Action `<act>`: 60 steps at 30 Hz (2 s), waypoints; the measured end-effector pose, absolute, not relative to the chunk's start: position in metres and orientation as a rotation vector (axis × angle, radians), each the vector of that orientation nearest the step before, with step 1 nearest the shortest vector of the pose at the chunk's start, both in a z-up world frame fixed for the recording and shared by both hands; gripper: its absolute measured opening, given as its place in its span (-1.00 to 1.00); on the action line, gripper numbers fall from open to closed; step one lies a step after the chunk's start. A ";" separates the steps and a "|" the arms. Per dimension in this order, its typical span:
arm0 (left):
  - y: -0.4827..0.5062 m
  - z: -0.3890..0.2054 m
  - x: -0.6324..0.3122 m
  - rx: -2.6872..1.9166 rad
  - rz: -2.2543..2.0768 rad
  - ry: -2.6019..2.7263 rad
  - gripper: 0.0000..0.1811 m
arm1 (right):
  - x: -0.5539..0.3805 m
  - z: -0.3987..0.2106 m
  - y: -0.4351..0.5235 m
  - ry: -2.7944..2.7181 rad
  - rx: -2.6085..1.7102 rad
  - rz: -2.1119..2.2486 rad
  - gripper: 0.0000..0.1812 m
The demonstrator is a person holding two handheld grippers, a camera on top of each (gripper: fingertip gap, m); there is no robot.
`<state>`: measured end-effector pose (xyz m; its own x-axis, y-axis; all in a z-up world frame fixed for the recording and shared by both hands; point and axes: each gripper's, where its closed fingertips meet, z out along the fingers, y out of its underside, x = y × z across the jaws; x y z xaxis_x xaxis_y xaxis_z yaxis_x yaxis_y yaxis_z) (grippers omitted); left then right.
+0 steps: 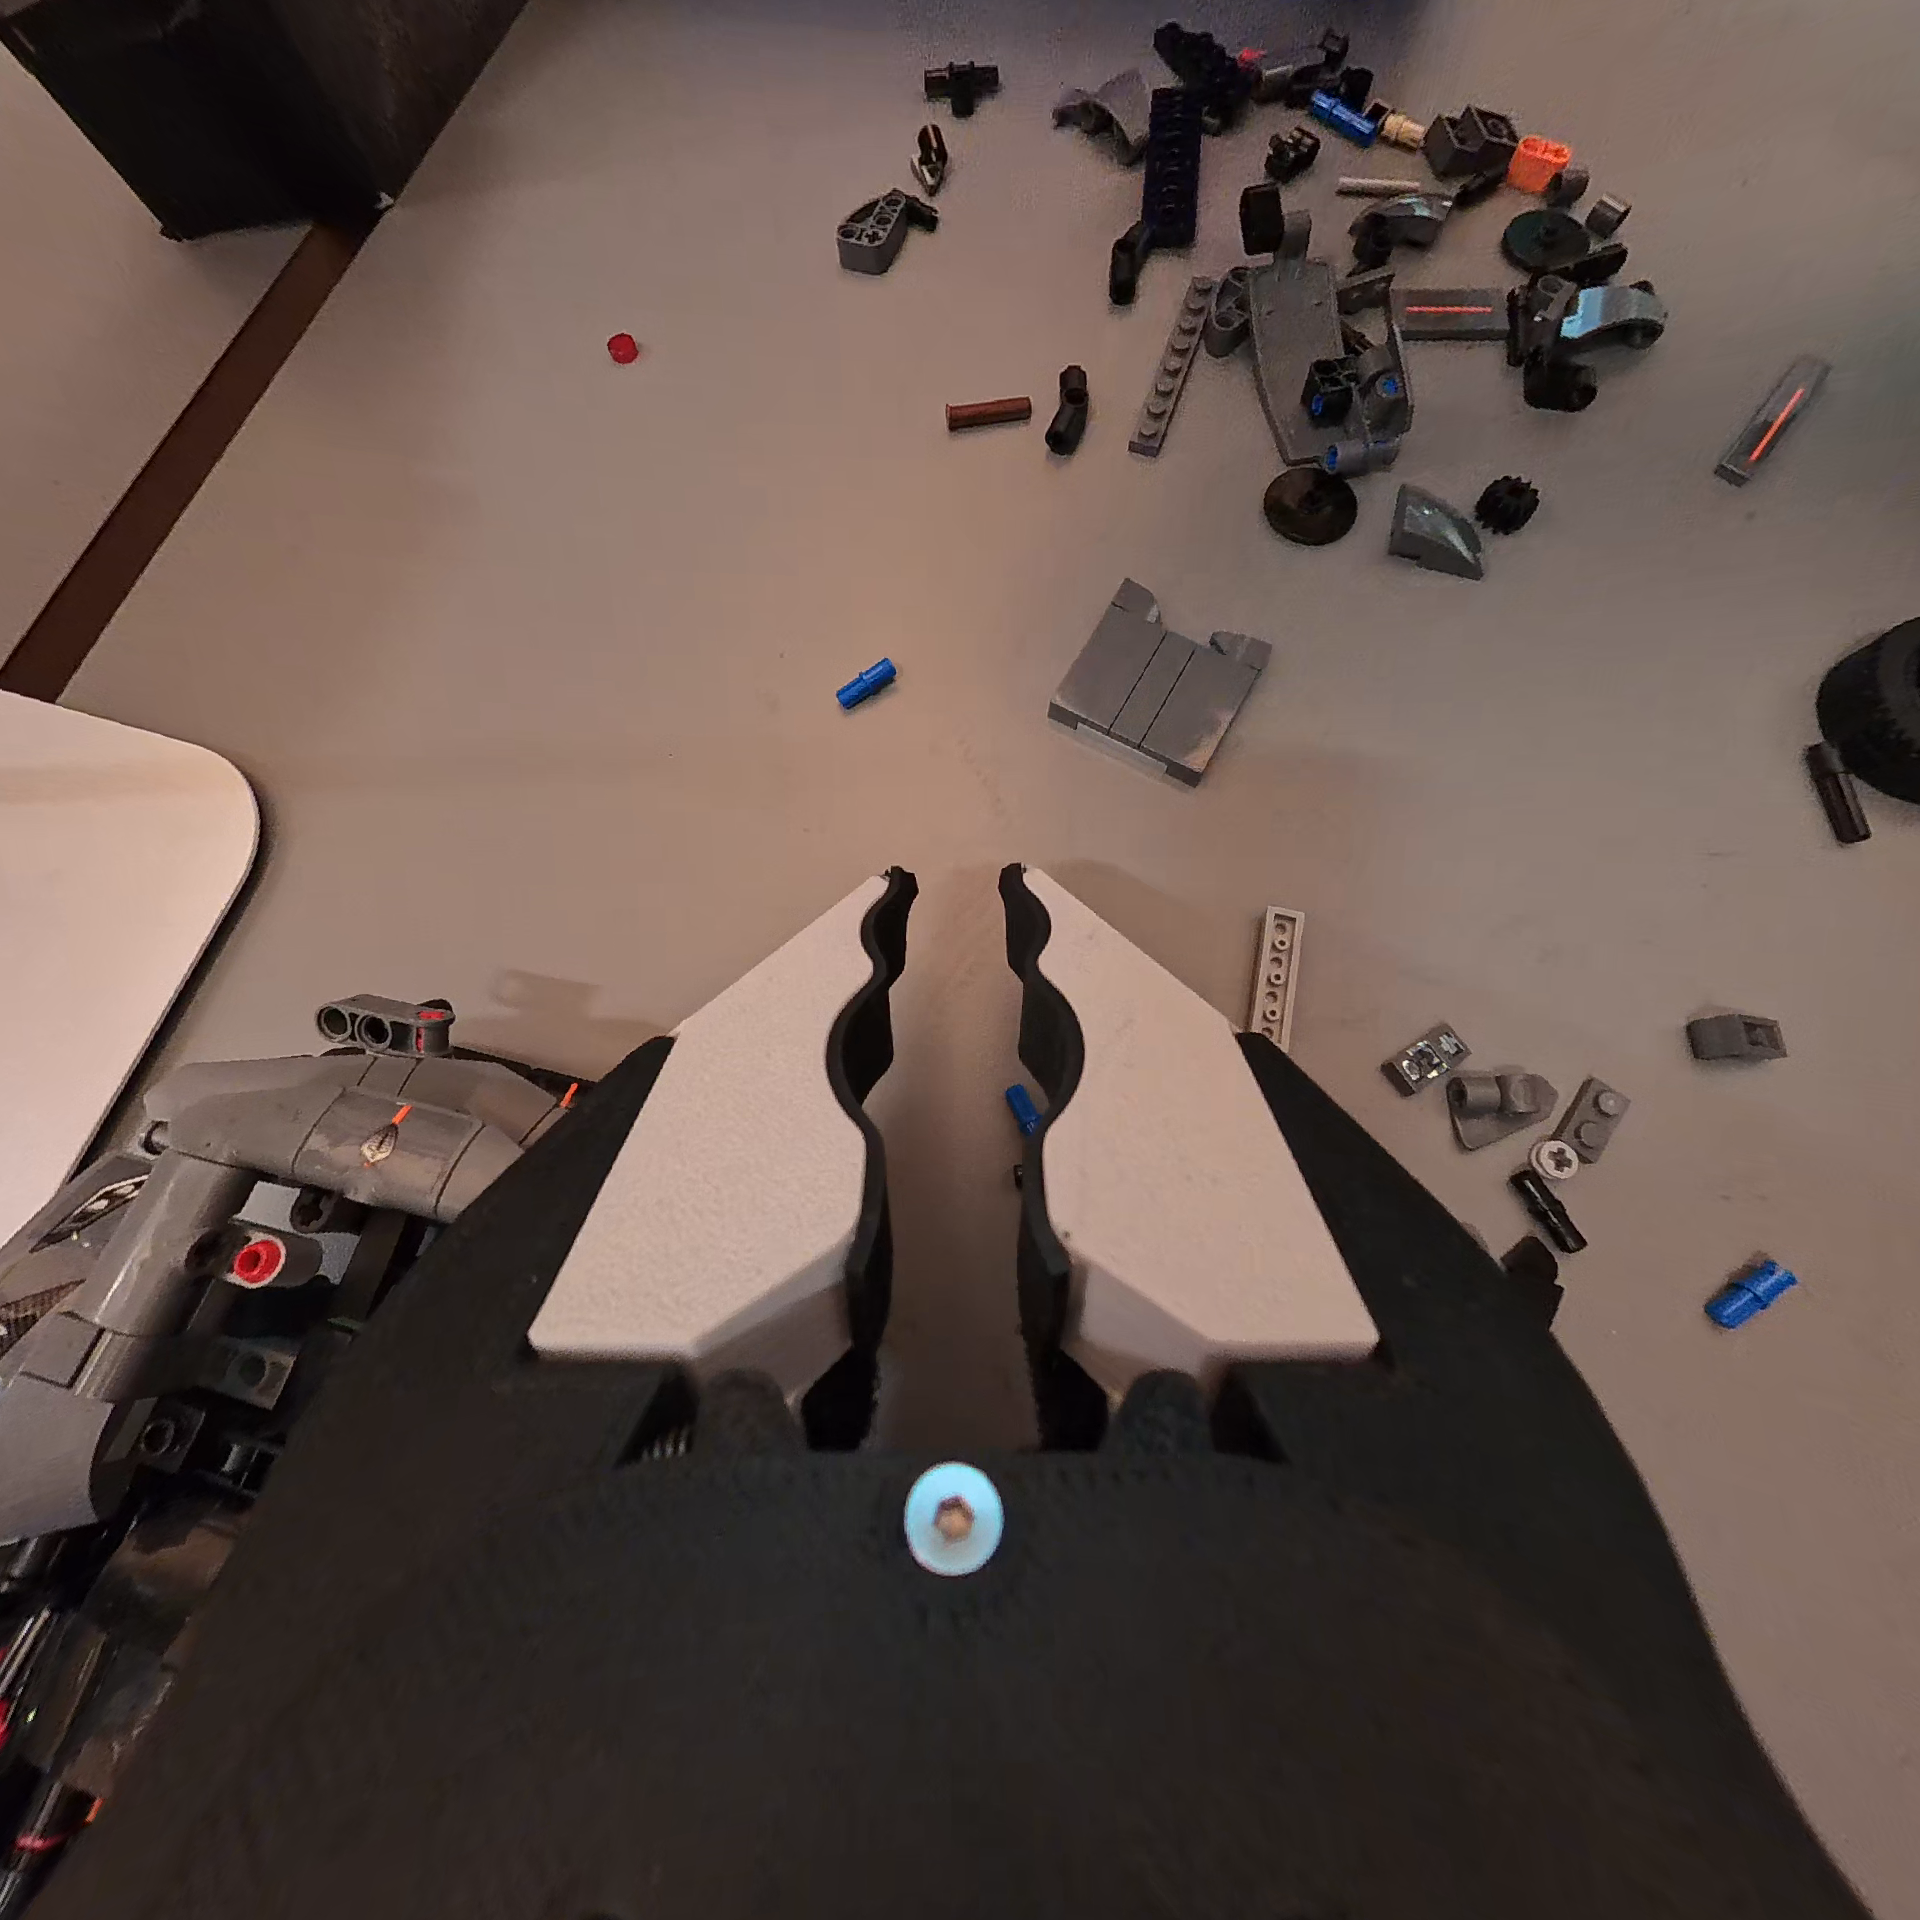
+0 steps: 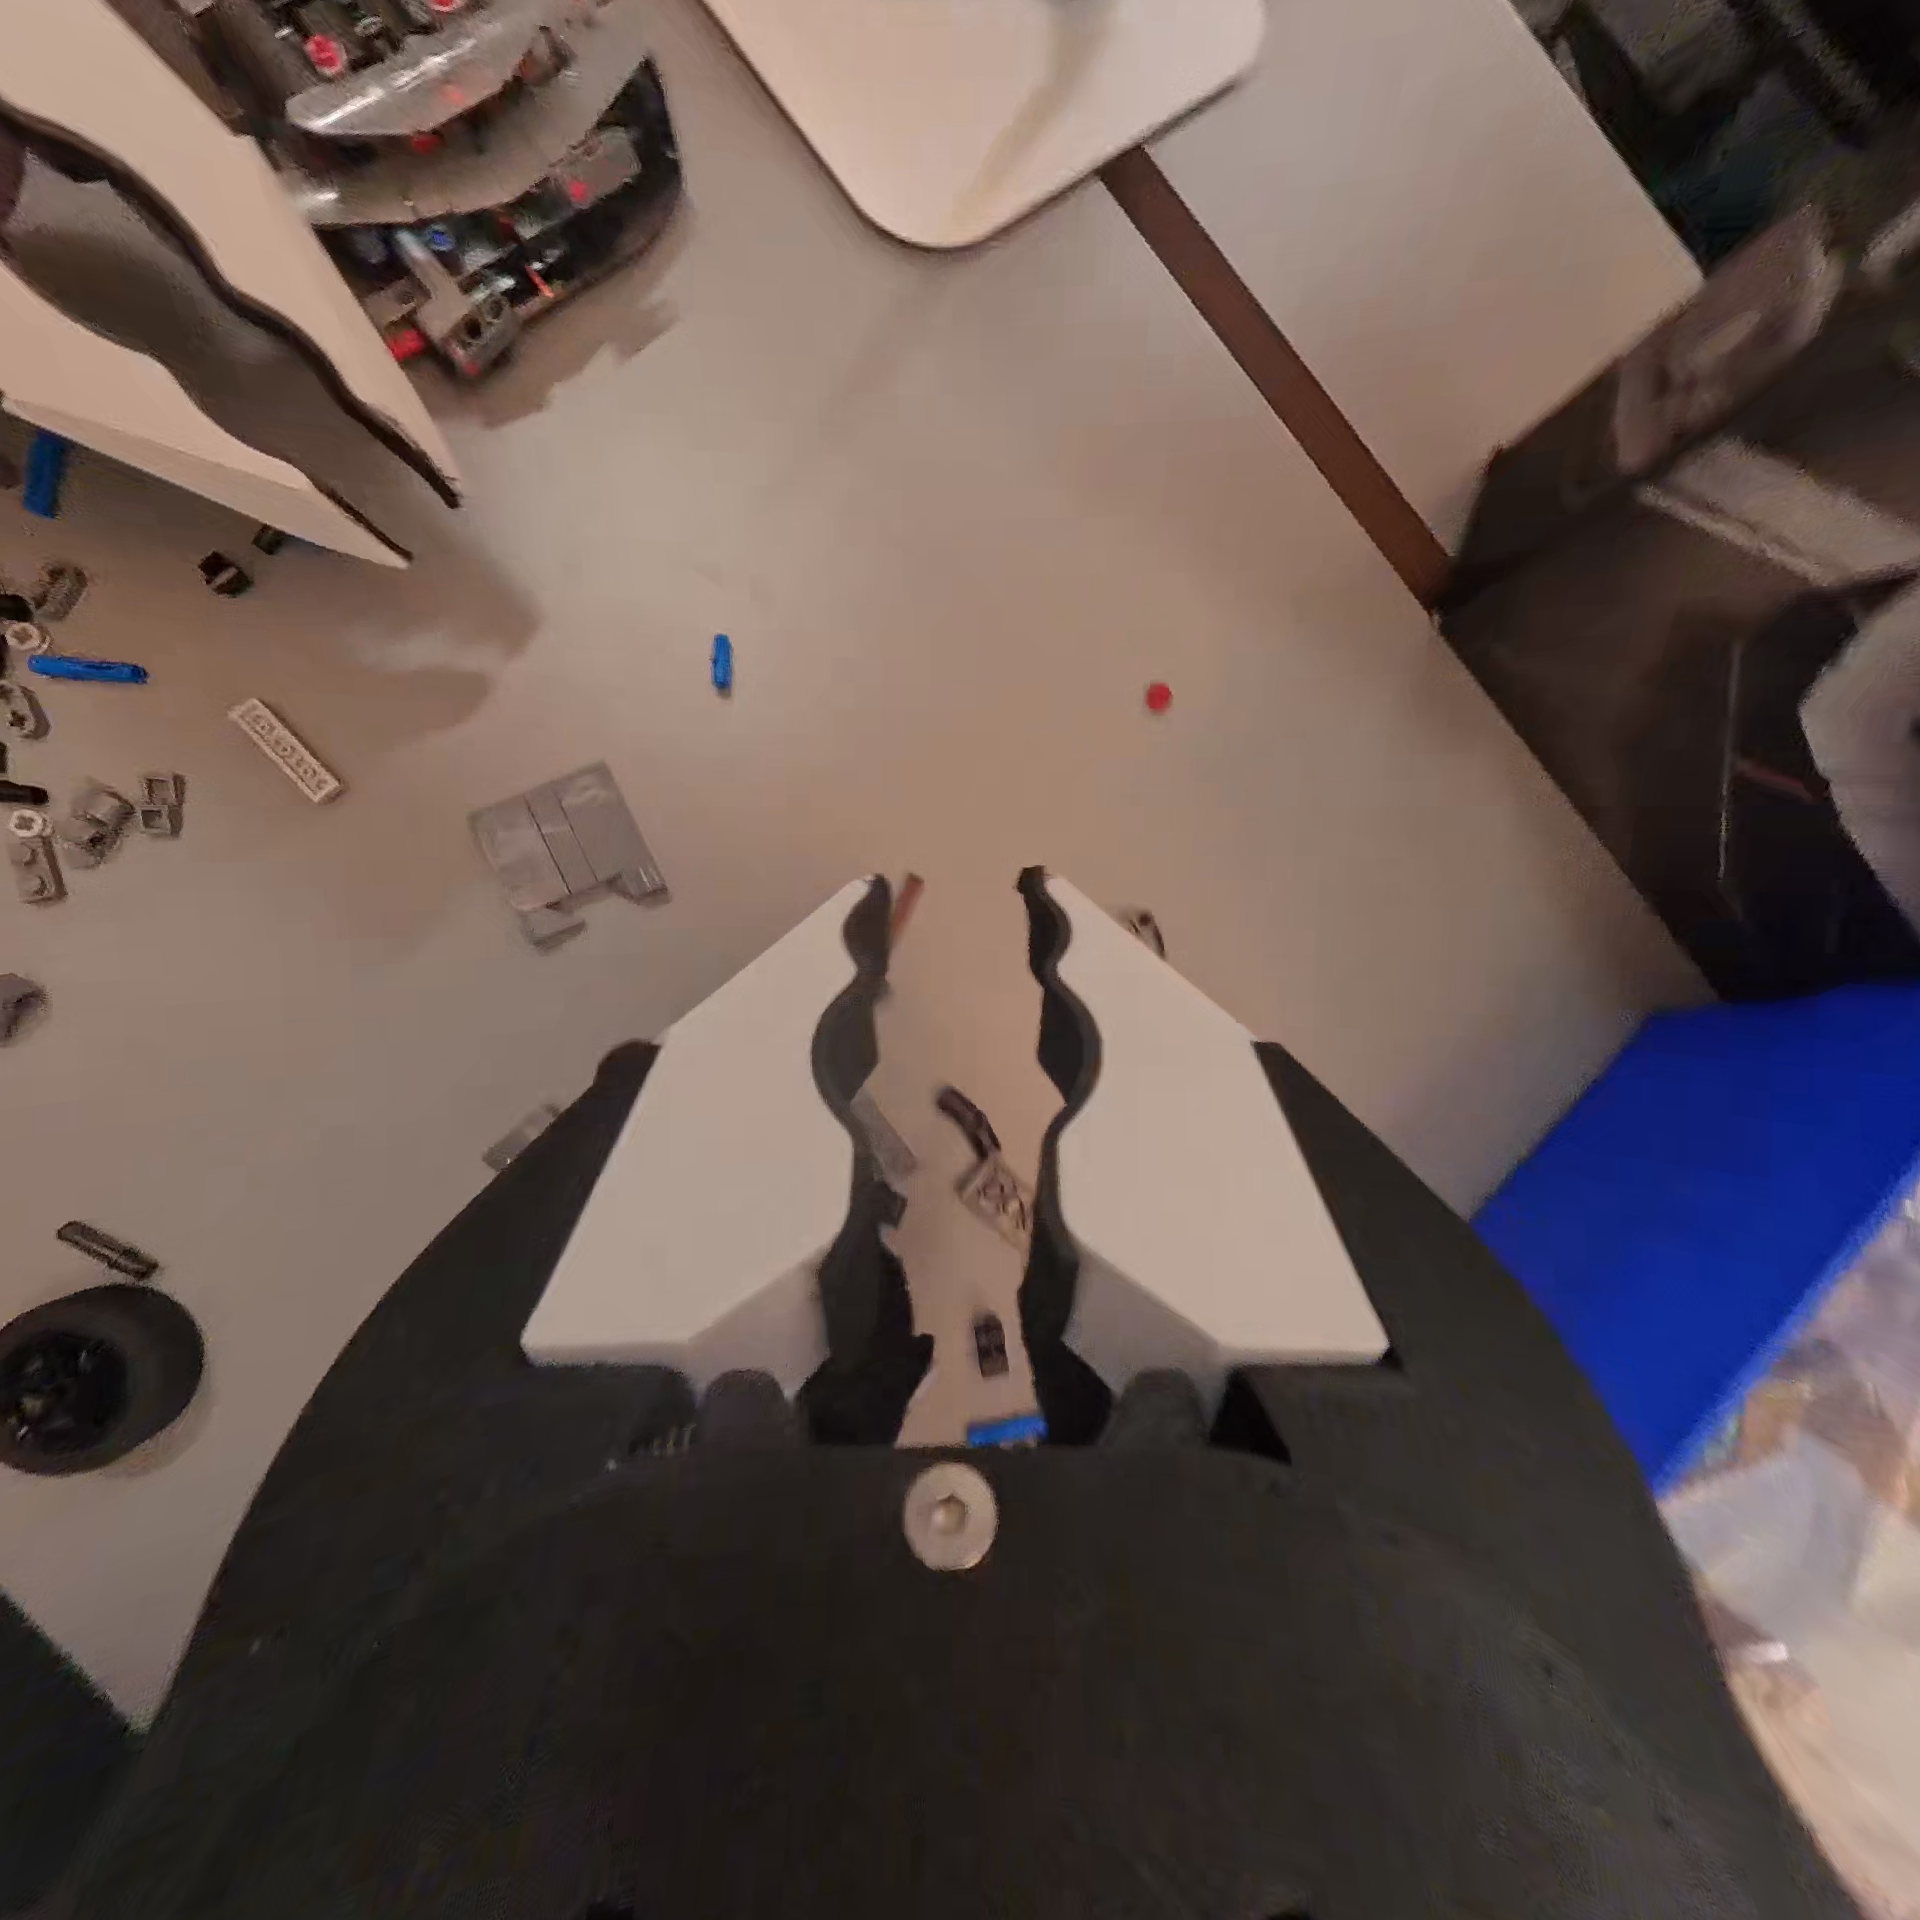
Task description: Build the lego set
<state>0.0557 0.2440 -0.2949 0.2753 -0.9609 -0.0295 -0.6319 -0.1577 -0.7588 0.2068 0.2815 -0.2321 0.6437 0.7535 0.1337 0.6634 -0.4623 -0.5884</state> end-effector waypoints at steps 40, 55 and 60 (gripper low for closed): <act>0.243 -0.294 0.059 -1.858 -0.635 1.440 -0.82 | 0.198 -0.275 0.210 -1.323 -2.575 0.546 -0.97; 0.238 -0.294 0.063 -1.829 -0.632 1.471 -0.78 | 0.092 -0.323 0.134 -1.701 -2.625 1.016 -0.98; 0.237 -0.294 0.063 -1.825 -0.625 1.478 -0.78 | 0.097 -0.324 0.151 -1.656 -2.612 0.890 -0.96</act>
<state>0.0632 0.2368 -0.2940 0.2335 -0.9707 -0.0576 -0.6349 -0.1073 -0.7651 0.0971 0.1507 -0.3239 0.3182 0.8131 -0.4874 0.8554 -0.4679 -0.2222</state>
